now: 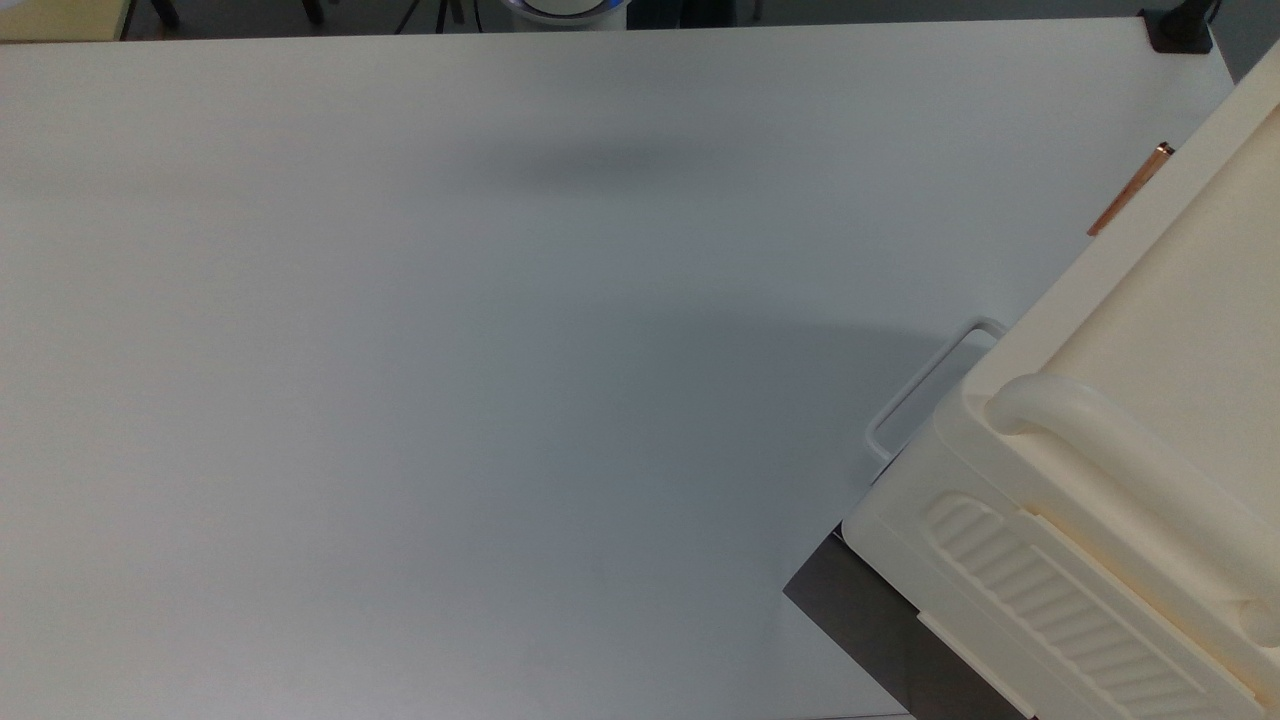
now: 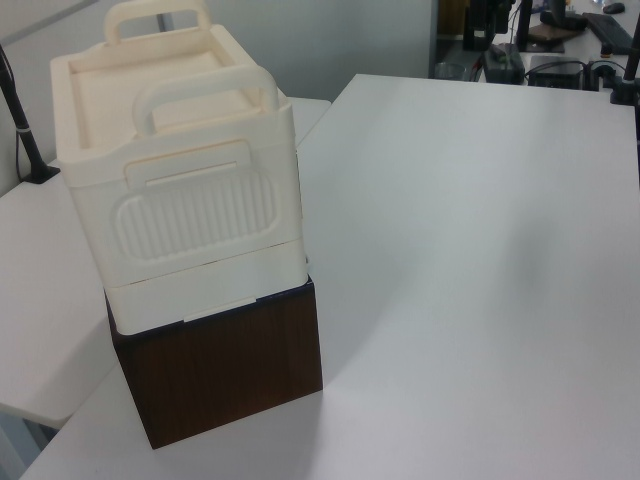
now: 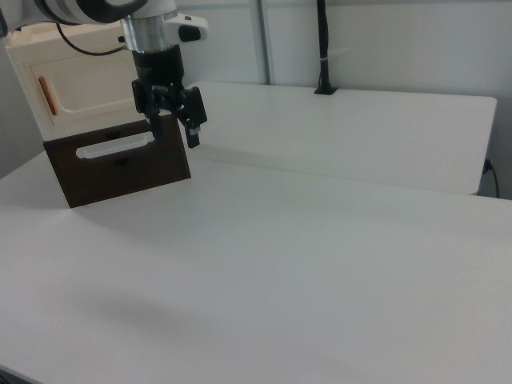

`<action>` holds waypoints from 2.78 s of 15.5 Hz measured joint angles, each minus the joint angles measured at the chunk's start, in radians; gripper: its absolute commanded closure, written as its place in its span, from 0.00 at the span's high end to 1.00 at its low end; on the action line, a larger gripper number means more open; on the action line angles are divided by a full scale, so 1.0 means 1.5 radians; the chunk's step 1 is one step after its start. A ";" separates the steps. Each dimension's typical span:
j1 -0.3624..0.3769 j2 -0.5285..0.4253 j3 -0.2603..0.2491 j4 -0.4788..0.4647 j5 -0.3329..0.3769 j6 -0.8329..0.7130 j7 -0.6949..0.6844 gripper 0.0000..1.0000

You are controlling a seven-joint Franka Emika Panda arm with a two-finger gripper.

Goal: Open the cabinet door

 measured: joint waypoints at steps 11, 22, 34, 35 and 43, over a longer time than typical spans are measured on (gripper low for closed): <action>0.070 0.025 0.007 0.006 0.012 0.013 -0.054 1.00; 0.218 0.079 0.015 0.043 0.149 0.199 -0.180 0.96; 0.361 0.116 0.015 0.048 0.142 0.419 -0.223 0.84; 0.370 0.116 0.015 0.048 0.142 0.420 -0.223 0.84; 0.412 0.135 0.014 0.061 0.140 0.449 -0.223 0.68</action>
